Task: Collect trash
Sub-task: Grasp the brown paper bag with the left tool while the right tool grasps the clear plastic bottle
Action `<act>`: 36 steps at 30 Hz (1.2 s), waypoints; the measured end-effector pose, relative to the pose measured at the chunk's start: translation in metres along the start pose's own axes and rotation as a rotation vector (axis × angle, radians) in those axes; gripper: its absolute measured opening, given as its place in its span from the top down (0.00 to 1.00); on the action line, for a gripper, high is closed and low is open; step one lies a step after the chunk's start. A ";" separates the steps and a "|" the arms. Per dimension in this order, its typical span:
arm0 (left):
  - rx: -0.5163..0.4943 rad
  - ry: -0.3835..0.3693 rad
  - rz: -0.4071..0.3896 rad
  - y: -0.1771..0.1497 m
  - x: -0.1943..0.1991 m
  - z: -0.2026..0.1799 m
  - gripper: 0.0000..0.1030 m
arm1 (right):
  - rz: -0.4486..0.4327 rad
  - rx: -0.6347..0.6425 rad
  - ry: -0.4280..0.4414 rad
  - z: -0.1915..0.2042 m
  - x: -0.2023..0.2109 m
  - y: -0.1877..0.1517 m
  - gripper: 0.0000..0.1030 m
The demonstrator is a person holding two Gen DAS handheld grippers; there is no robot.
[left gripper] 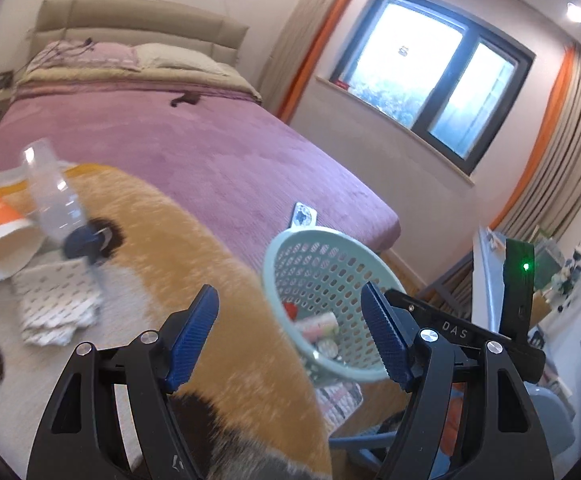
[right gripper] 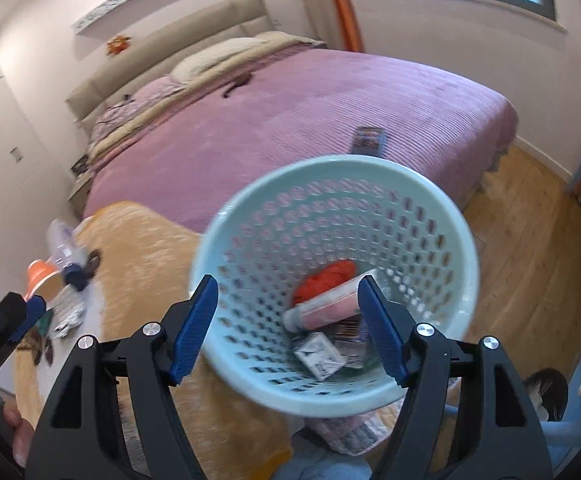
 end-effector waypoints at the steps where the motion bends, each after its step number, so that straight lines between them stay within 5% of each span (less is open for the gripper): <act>1: 0.011 0.006 -0.004 -0.001 0.009 0.005 0.30 | -0.013 0.014 0.024 0.011 0.006 -0.001 0.33; 16: 0.182 0.334 -0.176 -0.001 0.174 0.123 0.30 | -0.120 0.300 0.247 0.175 0.054 -0.037 0.33; 23: 0.293 0.389 -0.182 -0.011 0.195 0.181 0.30 | -0.160 0.408 0.256 0.230 0.050 -0.044 0.36; 27: 0.333 0.411 -0.210 -0.009 0.196 0.206 0.32 | -0.140 0.446 0.310 0.263 0.037 -0.031 0.55; 36: 0.369 0.444 -0.223 -0.008 0.180 0.235 0.46 | -0.110 0.489 0.303 0.321 -0.008 -0.008 0.55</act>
Point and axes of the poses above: each gripper's, at about its wrist camera, not at the fingertips, and x roughly against the way its jaws point, z to its left, y to its top, the point moved 7 cm from there along -x, roughly the way its jaws point, and after that the axes turned 13 degrees about -y, right-handed, at the moved point
